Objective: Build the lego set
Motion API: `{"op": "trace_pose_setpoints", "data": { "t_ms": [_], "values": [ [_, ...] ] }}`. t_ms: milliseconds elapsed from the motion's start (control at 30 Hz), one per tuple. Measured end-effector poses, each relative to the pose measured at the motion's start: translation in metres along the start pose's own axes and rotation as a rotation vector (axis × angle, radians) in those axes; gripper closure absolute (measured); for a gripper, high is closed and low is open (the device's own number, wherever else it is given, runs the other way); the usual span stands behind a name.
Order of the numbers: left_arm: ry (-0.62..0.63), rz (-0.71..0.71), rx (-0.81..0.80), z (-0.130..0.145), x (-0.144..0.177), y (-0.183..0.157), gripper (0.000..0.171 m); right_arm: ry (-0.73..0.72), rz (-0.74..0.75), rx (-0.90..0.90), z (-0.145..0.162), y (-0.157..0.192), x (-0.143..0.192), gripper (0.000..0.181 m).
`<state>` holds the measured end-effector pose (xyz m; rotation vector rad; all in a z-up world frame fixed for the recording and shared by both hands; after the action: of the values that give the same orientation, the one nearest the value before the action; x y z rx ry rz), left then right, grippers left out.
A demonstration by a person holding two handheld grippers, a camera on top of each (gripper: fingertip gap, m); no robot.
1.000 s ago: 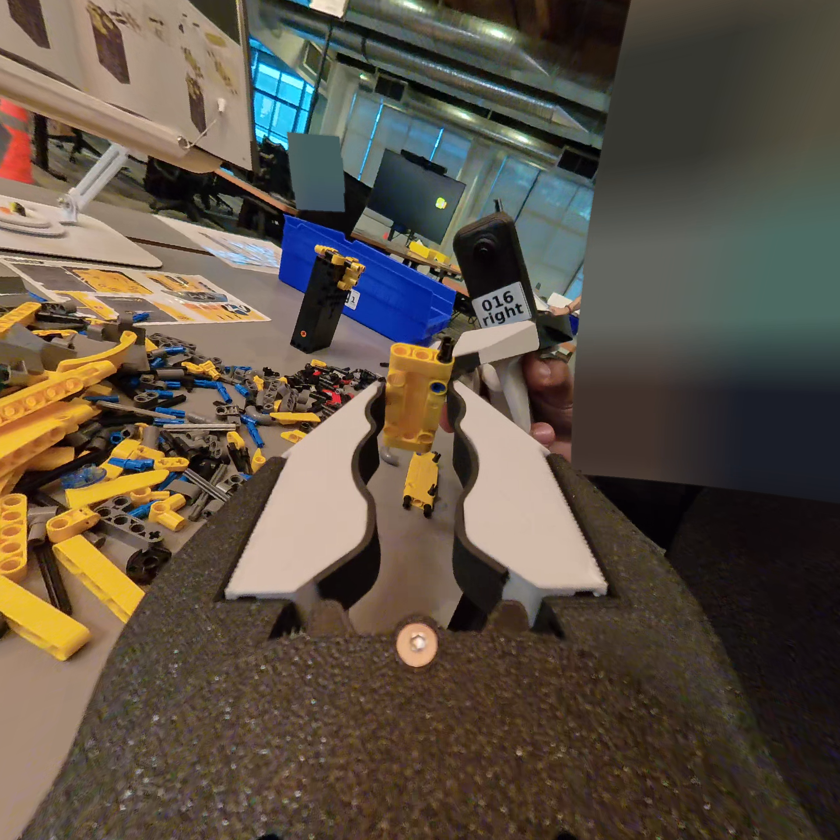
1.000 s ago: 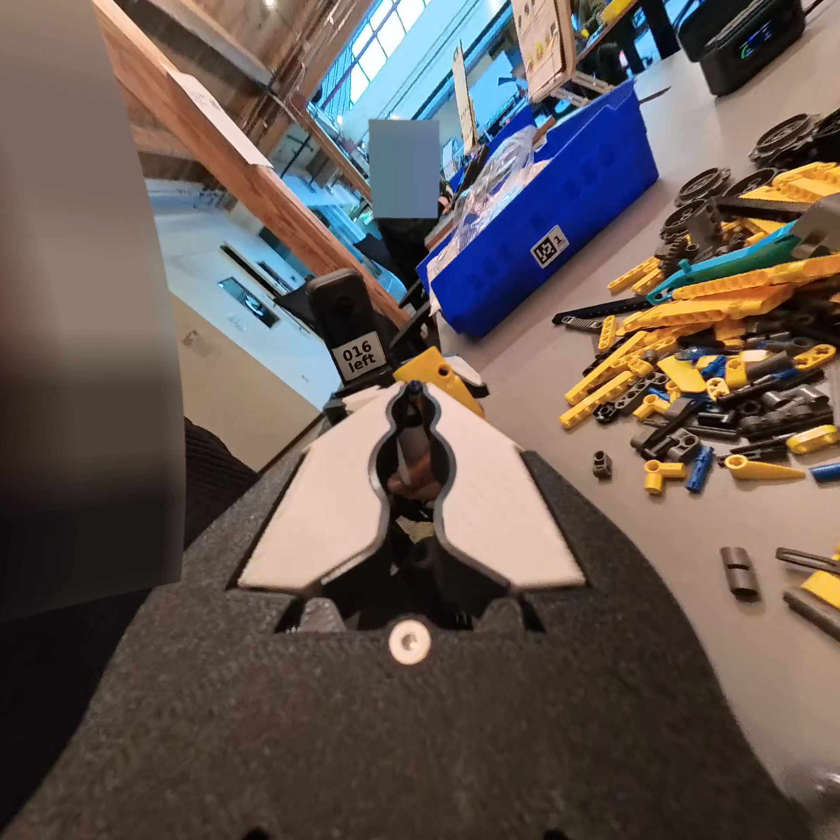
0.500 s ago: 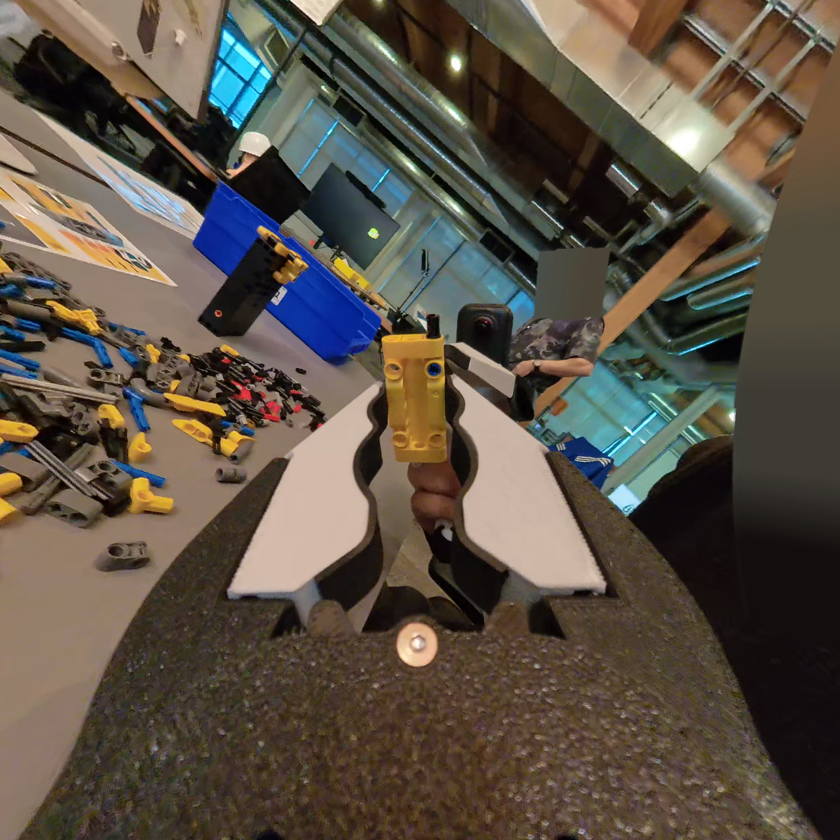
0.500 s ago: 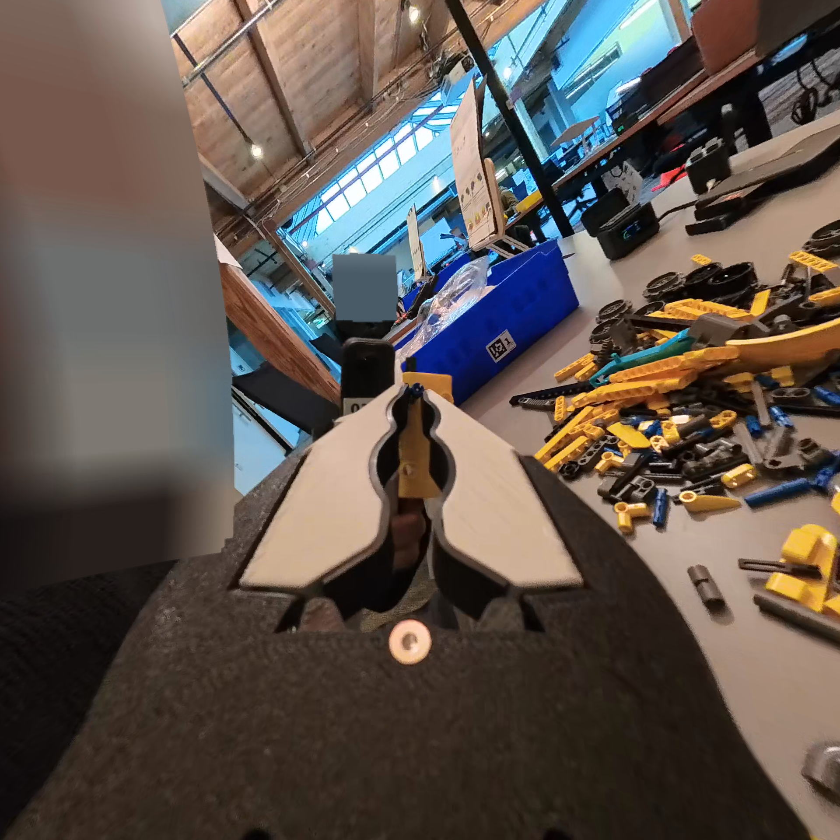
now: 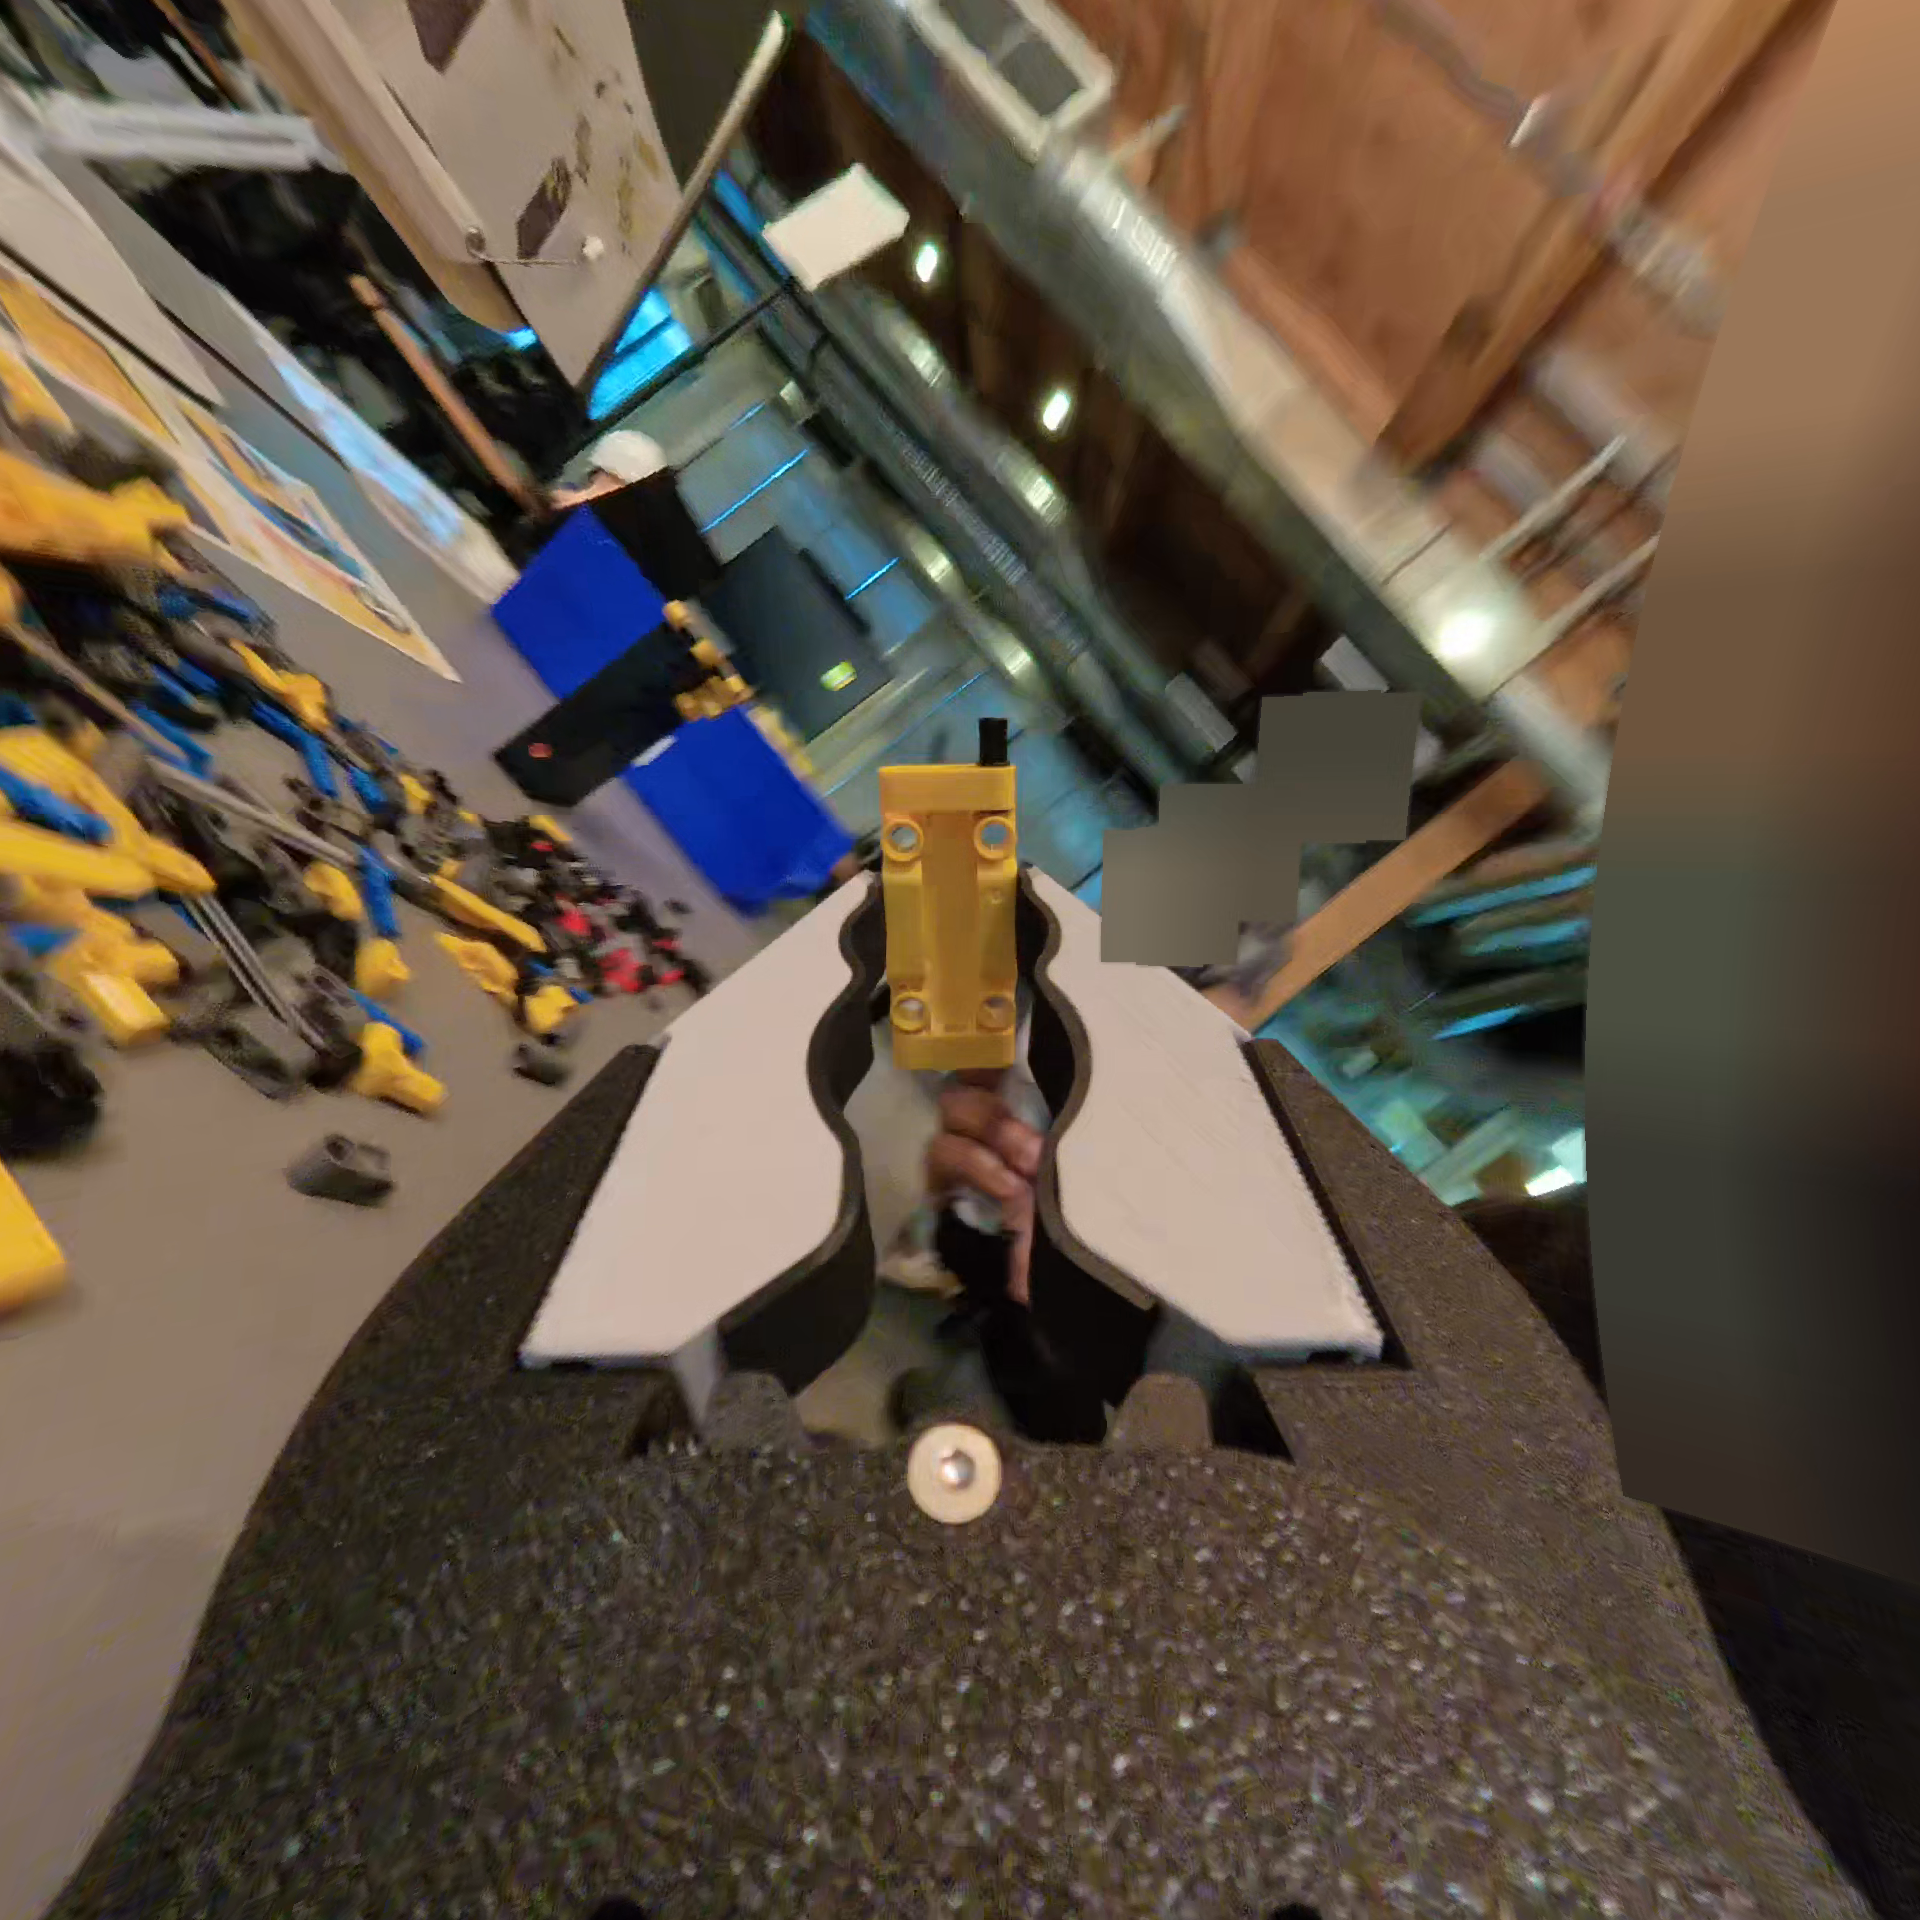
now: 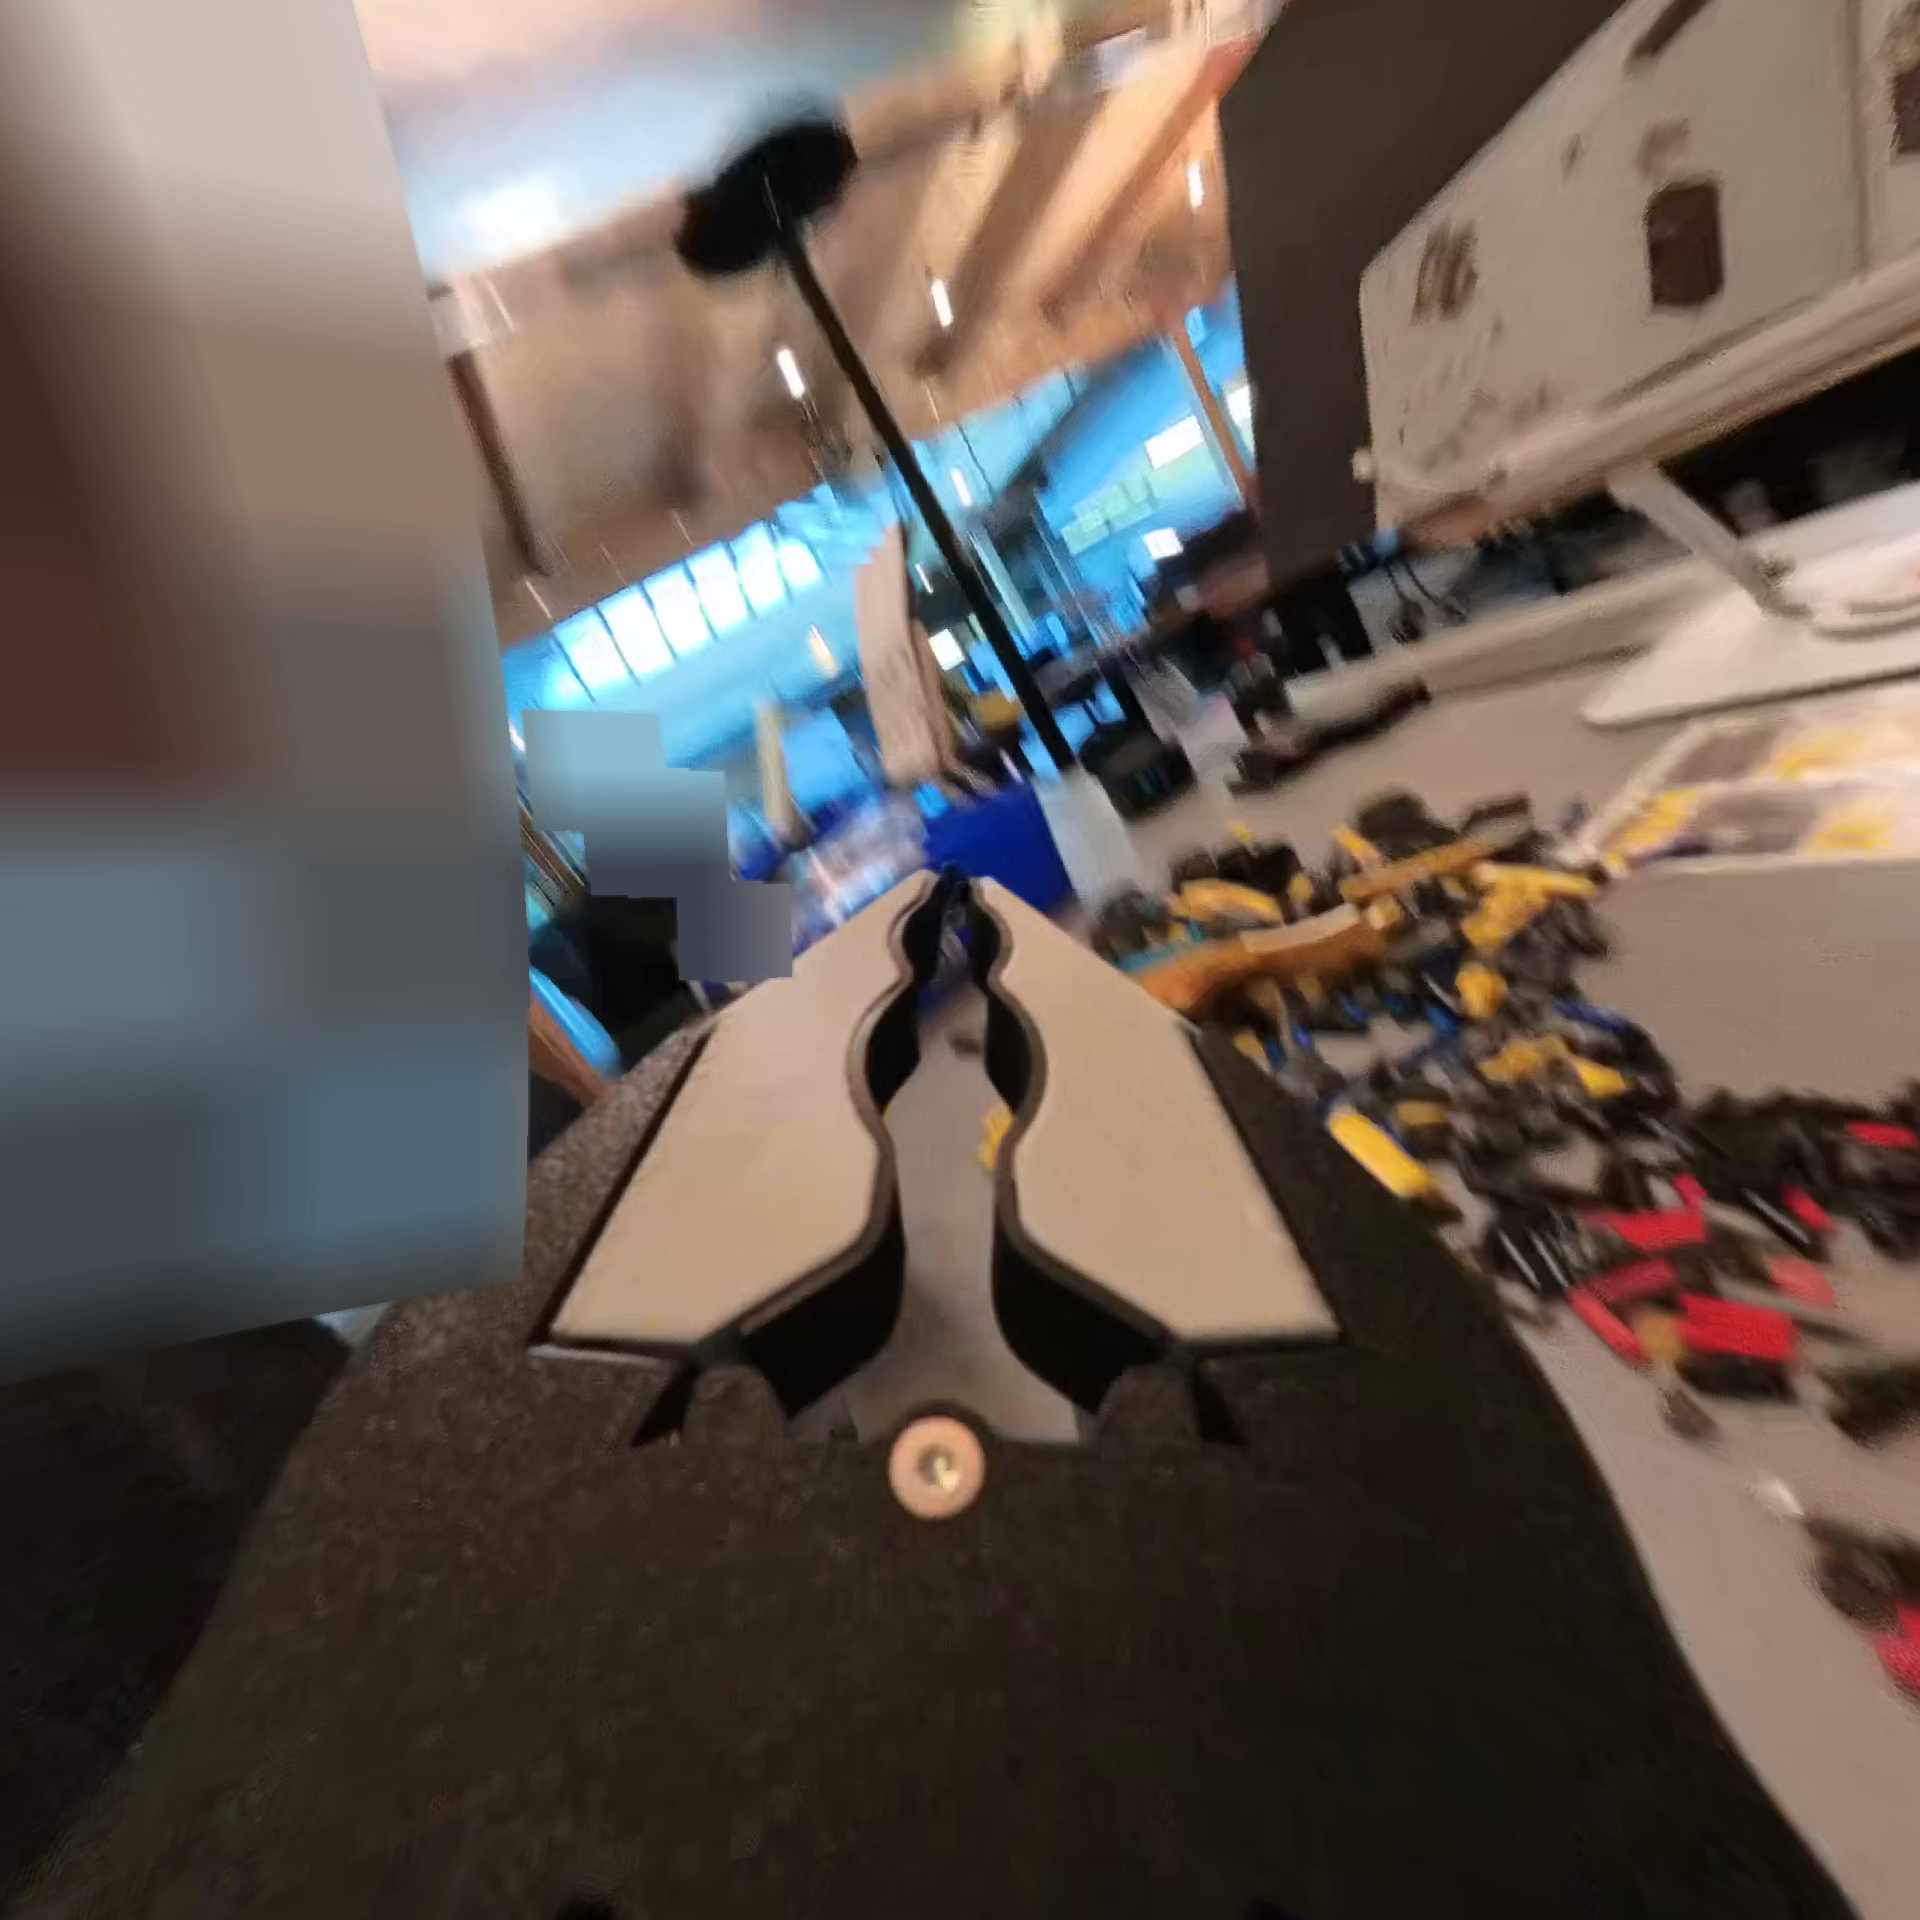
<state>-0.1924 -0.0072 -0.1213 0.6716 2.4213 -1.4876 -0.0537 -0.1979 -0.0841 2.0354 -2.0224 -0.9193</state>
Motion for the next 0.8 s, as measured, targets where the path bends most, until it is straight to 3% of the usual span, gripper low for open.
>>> {"op": "trace_pose_setpoints", "data": {
  "t_ms": [33,133,200,400,500,567,667,733,800],
  "values": [
    [0.086,-0.051,-0.132,0.001,-0.006,-0.003,0.148,0.065,0.021,0.059,0.009,0.005,0.004,0.177],
    [0.471,-0.35,-0.652,0.015,-0.017,0.01,0.147,0.238,0.082,0.194,0.026,0.007,0.011,0.177],
    [0.591,-0.475,-0.86,0.024,-0.019,0.018,0.147,0.34,0.092,0.206,0.034,0.001,0.013,0.177],
    [0.839,-0.559,-0.839,0.041,-0.023,0.04,0.147,0.503,0.126,0.253,0.049,-0.009,0.016,0.176],
    [0.871,-0.601,-0.916,0.038,-0.027,0.045,0.143,0.596,0.152,0.325,0.056,-0.013,0.019,0.176],
    [0.837,-0.586,-0.916,0.037,-0.031,0.042,0.124,0.606,0.147,0.344,0.056,-0.013,0.02,0.176],
    [0.713,-0.393,-0.863,0.043,-0.039,0.023,0.123,0.533,0.094,0.251,0.051,-0.011,0.02,0.176],
    [0.663,-0.199,-0.76,0.052,-0.044,0.006,0.125,0.439,0.029,0.086,0.046,-0.009,0.018,0.177],
    [0.614,-0.123,-0.696,0.054,-0.047,-0.001,0.127,0.35,-0.043,-0.114,0.042,-0.008,0.016,0.176]
  ]
}}
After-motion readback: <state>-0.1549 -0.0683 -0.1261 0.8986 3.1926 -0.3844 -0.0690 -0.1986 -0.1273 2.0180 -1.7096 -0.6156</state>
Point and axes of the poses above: each gripper's, where its closed fingertips meet, x back along the fingers, z out of its underside, y = z × x across the jaws, the point moved 8 cm from there along x, back along the fingers, and after that the axes turned 9 degrees about -y, right-handed, at the moved point
